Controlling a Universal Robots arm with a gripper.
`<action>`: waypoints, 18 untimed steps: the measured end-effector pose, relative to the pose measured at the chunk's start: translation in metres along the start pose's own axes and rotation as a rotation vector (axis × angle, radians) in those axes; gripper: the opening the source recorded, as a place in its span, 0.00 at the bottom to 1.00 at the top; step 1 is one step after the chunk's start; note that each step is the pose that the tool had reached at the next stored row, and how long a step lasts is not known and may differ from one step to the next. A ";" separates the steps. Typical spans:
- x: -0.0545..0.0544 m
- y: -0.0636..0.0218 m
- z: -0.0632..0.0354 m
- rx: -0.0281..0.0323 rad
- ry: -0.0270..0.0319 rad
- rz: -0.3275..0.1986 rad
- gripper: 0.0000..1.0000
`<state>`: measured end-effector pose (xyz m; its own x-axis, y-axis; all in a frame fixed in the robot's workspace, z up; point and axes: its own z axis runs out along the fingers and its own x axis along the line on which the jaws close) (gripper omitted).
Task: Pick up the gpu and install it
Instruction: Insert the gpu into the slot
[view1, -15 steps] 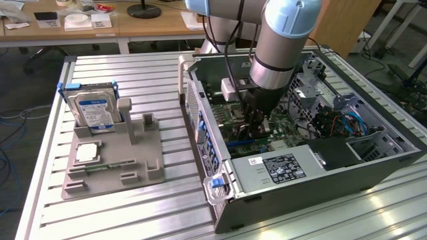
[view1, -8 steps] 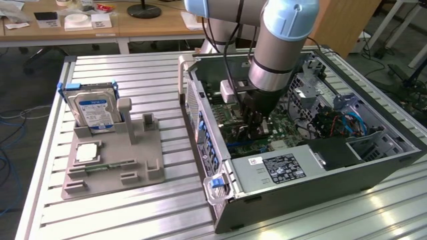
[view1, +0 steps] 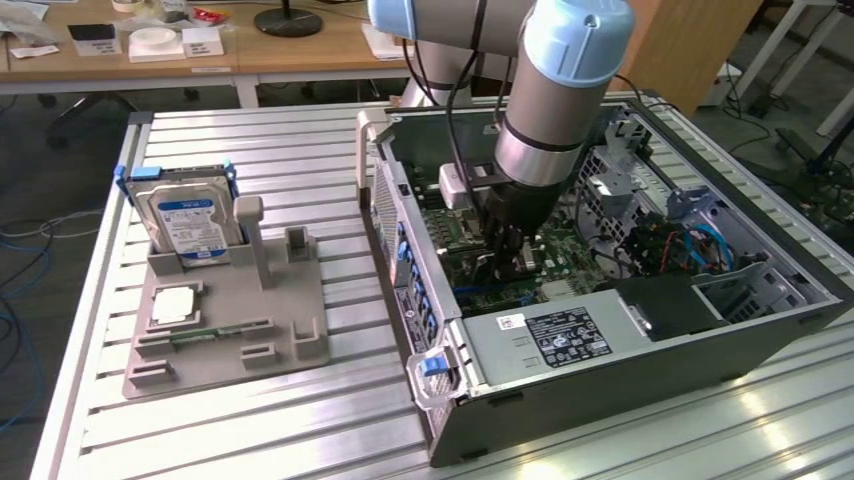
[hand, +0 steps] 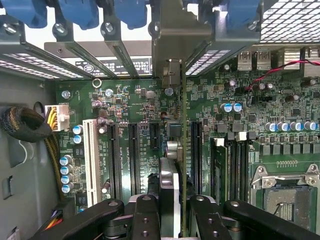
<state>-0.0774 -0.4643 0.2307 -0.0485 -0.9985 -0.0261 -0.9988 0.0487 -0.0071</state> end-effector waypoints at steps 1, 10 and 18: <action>0.000 0.0000 0.0000 0.0000 0.0000 0.000 0.28; -0.001 -0.0006 0.0009 -0.0002 -0.0005 0.000 0.28; -0.003 -0.0004 0.0016 -0.0013 -0.0002 0.000 0.28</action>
<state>-0.0768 -0.4612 0.2292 -0.0485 -0.9985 -0.0262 -0.9988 0.0486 -0.0059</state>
